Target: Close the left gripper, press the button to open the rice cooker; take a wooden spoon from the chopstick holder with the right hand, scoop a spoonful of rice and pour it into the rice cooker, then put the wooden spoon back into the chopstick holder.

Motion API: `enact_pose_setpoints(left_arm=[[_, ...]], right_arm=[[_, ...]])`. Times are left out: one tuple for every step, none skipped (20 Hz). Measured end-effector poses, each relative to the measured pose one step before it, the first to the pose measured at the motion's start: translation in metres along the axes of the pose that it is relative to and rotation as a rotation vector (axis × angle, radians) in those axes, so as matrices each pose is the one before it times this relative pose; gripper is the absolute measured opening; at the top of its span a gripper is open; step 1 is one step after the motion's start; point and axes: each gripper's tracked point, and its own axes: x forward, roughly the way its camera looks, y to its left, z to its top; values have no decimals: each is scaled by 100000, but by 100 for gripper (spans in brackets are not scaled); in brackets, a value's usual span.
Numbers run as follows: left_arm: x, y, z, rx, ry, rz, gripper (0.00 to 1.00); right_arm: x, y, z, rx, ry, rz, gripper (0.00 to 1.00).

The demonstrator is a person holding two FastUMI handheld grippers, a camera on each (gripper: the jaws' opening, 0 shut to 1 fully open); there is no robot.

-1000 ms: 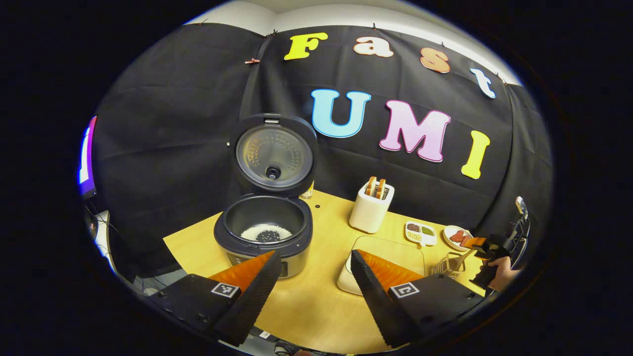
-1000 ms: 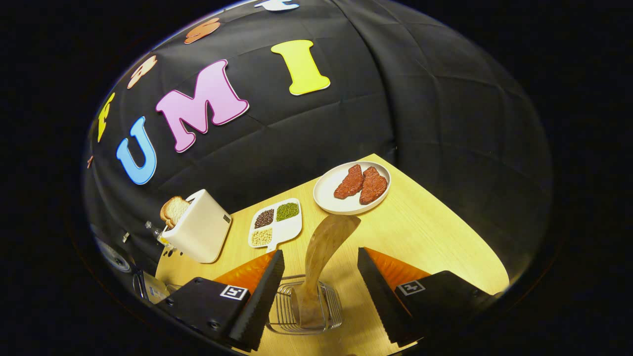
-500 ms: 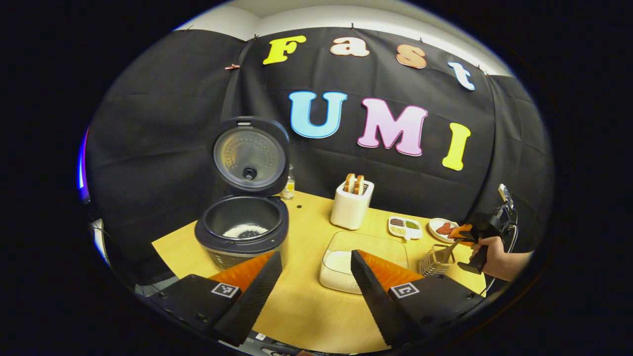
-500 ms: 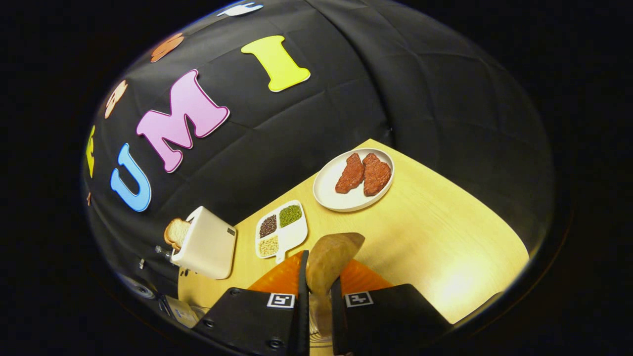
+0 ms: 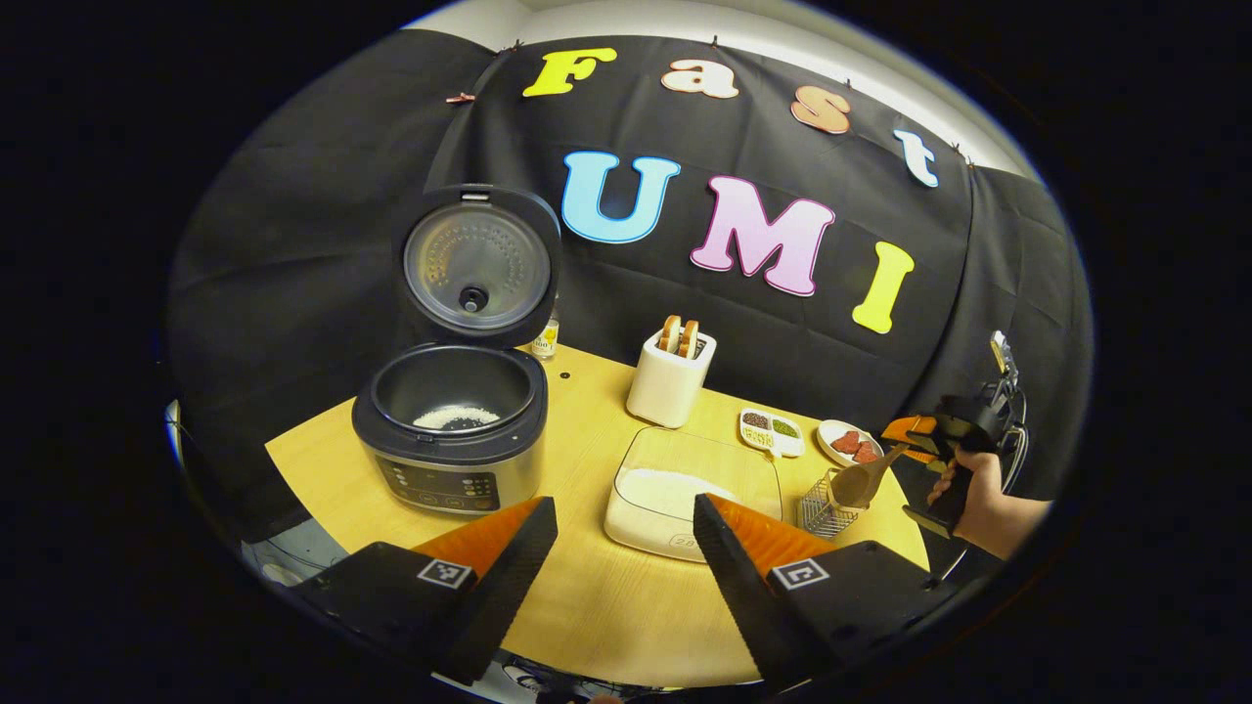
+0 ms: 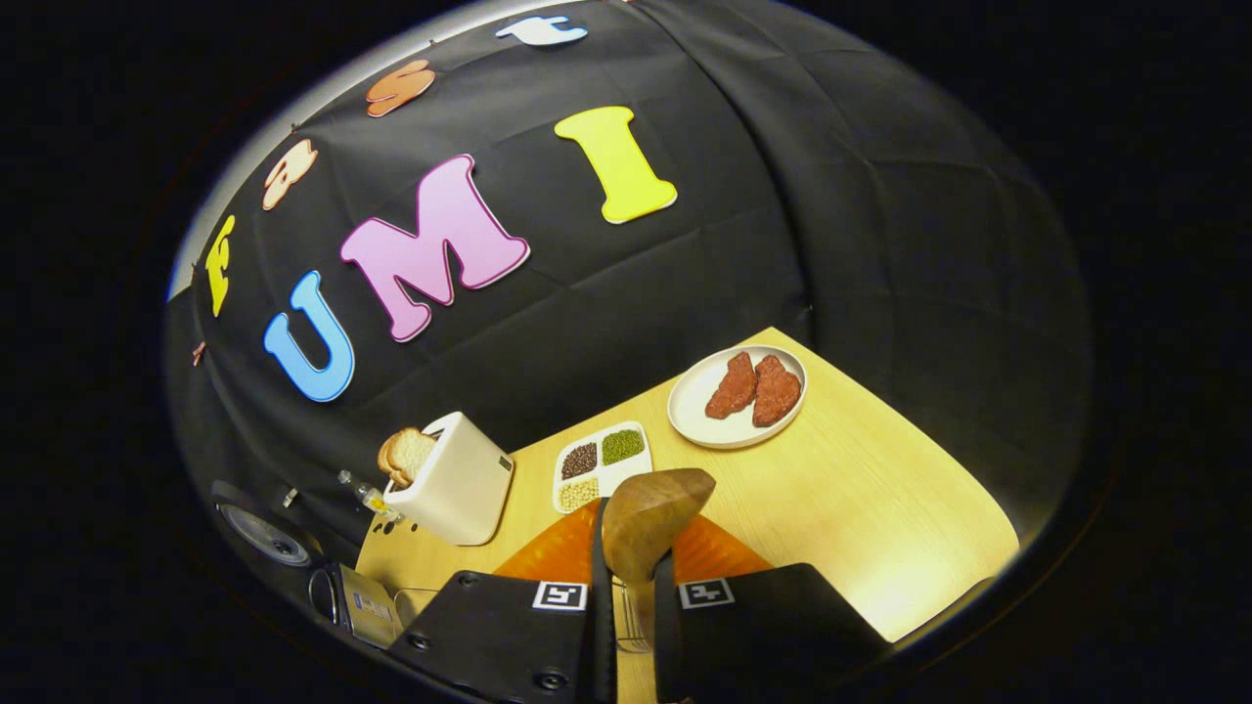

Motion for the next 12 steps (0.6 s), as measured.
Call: enact_pose_setpoints(left_arm=[[11,578,314,485,-597,-692,95],[-24,754,527,605,-1036,-721,95],[72,752,260,628,-705,-616,95],[-37,771,281,528,-294,-811,95],[8,767,242,395,-350,-1032,95],[-131,648,60,349,-311,-1342,95],[-83,677,-188,427,161,-1413,95],[-129,738,-110,282,147,-1050,95],[-75,690,-252,-34,-11,-1012,95],[-35,630,-201,10,212,-792,96],[-10,723,-431,1595,642,-103,95],[-3,796,-317,2870,564,563,95]], right_arm=[[-619,717,514,-379,-1776,396,19],[-792,919,451,-106,-1391,422,19],[-684,832,389,17,-1222,148,19],[-596,970,116,236,-916,142,19],[-572,1244,9,-38,-954,934,14],[-636,1206,90,-214,-705,1047,19],[-553,1420,-69,-457,-702,1219,19],[-305,1308,-207,-347,-270,1031,19],[-187,1269,-459,-156,71,1034,19],[-343,1274,-611,-95,439,890,19],[-99,1042,-798,-277,1028,557,19],[-31,1094,-1095,-828,1610,963,19]])
